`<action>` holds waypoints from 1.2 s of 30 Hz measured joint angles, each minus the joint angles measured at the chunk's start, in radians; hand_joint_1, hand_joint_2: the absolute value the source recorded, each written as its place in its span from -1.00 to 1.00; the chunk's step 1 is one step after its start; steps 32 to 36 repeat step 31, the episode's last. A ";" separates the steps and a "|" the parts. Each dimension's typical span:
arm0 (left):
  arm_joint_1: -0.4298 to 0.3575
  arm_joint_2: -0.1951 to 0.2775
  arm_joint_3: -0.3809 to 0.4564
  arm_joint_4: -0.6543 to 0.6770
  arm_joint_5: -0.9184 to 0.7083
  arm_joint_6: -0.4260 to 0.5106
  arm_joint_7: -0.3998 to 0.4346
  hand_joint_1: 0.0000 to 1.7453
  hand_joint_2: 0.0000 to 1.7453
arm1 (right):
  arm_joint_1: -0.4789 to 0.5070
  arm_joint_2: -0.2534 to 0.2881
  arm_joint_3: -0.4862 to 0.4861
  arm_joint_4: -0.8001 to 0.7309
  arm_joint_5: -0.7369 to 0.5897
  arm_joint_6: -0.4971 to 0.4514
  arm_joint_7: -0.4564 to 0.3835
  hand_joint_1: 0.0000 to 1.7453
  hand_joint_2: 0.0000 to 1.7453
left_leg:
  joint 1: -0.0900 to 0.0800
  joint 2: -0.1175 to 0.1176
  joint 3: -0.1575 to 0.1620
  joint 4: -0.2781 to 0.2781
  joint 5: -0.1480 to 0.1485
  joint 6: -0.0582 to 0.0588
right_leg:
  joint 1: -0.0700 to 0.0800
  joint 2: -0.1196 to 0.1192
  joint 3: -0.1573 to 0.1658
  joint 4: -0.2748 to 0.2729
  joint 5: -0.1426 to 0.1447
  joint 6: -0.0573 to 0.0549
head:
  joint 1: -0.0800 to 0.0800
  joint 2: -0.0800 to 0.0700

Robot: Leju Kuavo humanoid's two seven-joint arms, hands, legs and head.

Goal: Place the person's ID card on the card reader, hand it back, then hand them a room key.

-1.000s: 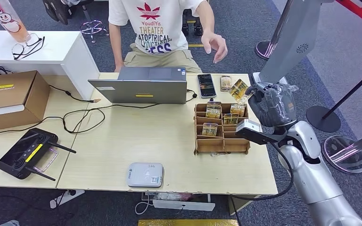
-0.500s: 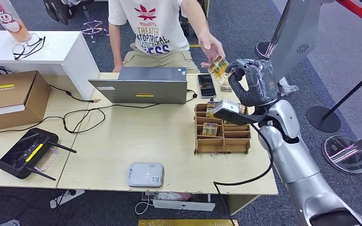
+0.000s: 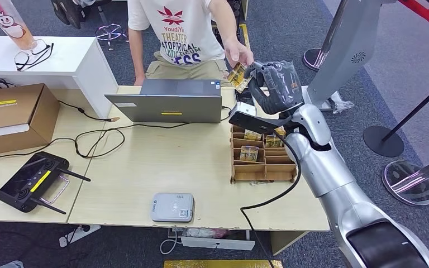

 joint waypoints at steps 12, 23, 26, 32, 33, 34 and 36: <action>-0.001 -0.001 -0.002 0.000 0.003 0.006 -0.001 -1.00 -1.00 | -0.054 0.051 0.026 0.172 0.014 -0.001 -0.002 0.39 1.00 | 0.000 0.000 0.000 0.000 0.000 0.000 | 0.000 0.000 0.000 0.000 0.000 0.000 | 0.000 0.000; -0.003 -0.007 -0.011 0.000 -0.003 0.006 0.000 -1.00 -1.00 | -0.062 0.054 0.036 0.234 0.014 -0.019 -0.014 -1.00 1.00 | 0.000 0.000 0.000 0.000 0.000 0.000 | 0.000 0.000 0.000 0.000 0.000 0.000 | 0.000 0.000; -0.003 -0.007 -0.011 0.000 -0.001 0.006 0.000 -1.00 -1.00 | -0.063 0.055 0.038 0.241 0.016 -0.020 -0.019 -1.00 1.00 | 0.000 0.000 0.000 0.000 0.000 0.000 | 0.000 0.000 0.000 0.000 0.000 0.000 | 0.000 0.000; -0.003 -0.008 -0.011 0.000 0.003 0.008 0.000 -1.00 -1.00 | -0.067 0.060 0.042 0.250 0.027 -0.025 -0.022 -1.00 1.00 | 0.000 0.000 0.000 0.000 0.000 0.000 | 0.000 0.000 0.000 0.000 0.000 0.000 | 0.000 0.000; -0.003 -0.008 -0.011 0.000 0.003 0.008 0.000 -1.00 -1.00 | -0.067 0.060 0.042 0.250 0.027 -0.025 -0.022 -1.00 1.00 | 0.000 0.000 0.000 0.000 0.000 0.000 | 0.000 0.000 0.000 0.000 0.000 0.000 | 0.000 0.000; -0.003 -0.008 -0.011 0.000 0.003 0.008 0.000 -1.00 -1.00 | -0.067 0.060 0.042 0.250 0.027 -0.025 -0.022 -1.00 1.00 | 0.000 0.000 0.000 0.000 0.000 0.000 | 0.000 0.000 0.000 0.000 0.000 0.000 | 0.000 0.000; -0.003 -0.008 -0.011 0.000 0.003 0.008 0.000 -1.00 -1.00 | -0.067 0.060 0.042 0.250 0.027 -0.025 -0.022 -1.00 1.00 | 0.000 0.000 0.000 0.000 0.000 0.000 | 0.000 0.000 0.000 0.000 0.000 0.000 | 0.000 0.000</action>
